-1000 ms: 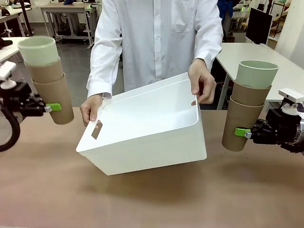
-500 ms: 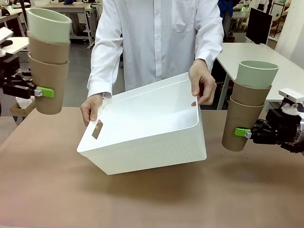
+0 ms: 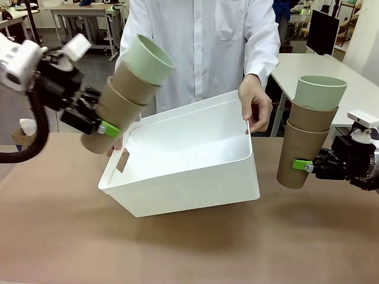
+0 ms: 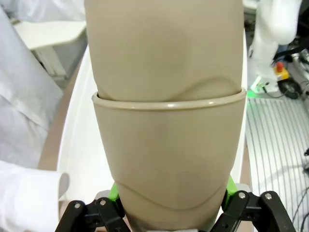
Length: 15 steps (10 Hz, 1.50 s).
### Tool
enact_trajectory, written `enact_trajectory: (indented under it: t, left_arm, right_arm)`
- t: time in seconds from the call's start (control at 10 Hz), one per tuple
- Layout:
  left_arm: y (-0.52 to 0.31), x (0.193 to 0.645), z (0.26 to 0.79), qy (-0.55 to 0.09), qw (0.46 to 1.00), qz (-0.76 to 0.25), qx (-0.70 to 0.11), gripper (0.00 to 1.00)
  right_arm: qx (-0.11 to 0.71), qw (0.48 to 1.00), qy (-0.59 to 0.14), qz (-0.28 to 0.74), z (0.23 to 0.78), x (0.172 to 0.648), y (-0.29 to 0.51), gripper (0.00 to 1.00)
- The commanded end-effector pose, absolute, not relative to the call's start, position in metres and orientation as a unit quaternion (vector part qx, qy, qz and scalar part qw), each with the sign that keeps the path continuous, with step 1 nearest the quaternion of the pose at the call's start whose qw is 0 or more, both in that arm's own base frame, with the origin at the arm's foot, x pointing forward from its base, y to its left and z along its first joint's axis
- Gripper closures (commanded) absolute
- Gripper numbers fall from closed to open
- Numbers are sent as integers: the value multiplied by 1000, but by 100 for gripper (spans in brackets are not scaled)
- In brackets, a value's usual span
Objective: Stack the cups and store them in the basket.
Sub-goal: Place the stack of Reusable plastic cups into the Pantry Basket.
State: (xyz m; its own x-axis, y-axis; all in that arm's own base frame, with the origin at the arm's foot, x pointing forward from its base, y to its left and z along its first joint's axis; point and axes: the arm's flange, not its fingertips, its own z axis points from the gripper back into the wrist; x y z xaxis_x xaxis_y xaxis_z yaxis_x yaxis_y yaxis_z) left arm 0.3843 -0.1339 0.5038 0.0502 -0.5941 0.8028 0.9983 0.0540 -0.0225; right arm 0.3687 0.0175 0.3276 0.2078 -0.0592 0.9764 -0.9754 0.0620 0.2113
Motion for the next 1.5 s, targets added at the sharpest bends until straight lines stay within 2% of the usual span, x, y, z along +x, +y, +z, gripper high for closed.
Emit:
enact_trajectory:
  t: [0.0,0.6,1.4]
  left_arm:
    - [-159,401,499,-287,679,-607,-296,15]
    - [-232,421,461,-222,707,-622,-253,15]
    - [-282,404,379,-160,703,-659,-214,15]
  right_arm:
    - [543,550,-483,411,333,370,17,15]
    - [543,550,-483,411,333,370,17,15]
    - [543,550,-483,411,333,370,17,15]
